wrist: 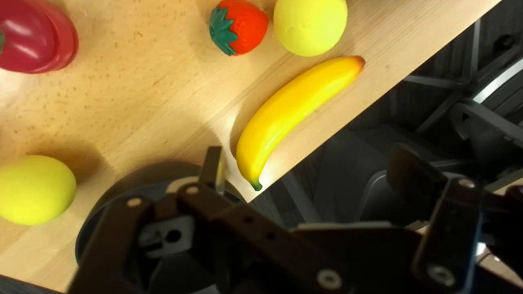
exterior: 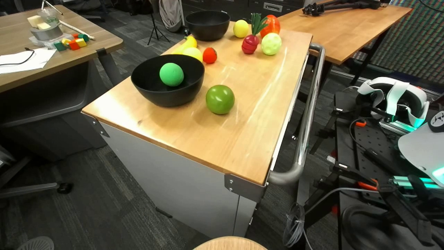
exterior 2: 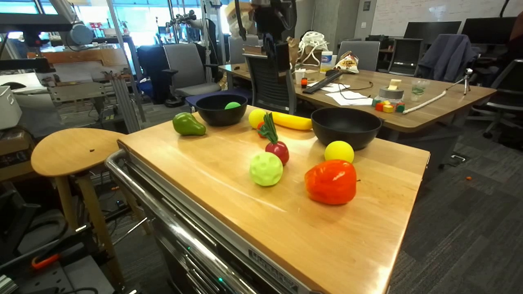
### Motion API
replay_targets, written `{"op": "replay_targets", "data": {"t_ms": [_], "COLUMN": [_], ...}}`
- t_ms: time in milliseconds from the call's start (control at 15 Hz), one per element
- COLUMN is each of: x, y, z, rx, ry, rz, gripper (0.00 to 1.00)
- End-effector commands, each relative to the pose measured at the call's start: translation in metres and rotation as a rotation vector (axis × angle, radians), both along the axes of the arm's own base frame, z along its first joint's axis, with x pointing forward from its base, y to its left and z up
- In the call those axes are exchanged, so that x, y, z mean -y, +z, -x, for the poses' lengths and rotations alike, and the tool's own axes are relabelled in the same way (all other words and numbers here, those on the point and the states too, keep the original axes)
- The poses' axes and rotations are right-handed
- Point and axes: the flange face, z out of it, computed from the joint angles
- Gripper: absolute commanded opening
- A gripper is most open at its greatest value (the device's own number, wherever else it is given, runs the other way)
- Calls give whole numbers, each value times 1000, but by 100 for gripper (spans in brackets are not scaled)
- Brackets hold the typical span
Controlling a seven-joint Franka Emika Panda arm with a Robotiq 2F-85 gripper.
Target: Place the toy fruits and vegetables in the black bowls
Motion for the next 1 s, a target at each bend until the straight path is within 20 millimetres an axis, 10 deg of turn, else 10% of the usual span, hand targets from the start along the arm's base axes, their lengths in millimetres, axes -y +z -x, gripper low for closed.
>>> {"op": "replay_targets", "data": {"t_ms": [0, 733, 933], "x": [-3, -5, 0], "y": [-35, -108, -118], "z": [-33, -77, -81], "rx": [-39, -140, -153], "ry": [-67, -159, -169], "rz": [56, 137, 161], "gripper": [100, 100, 72]}}
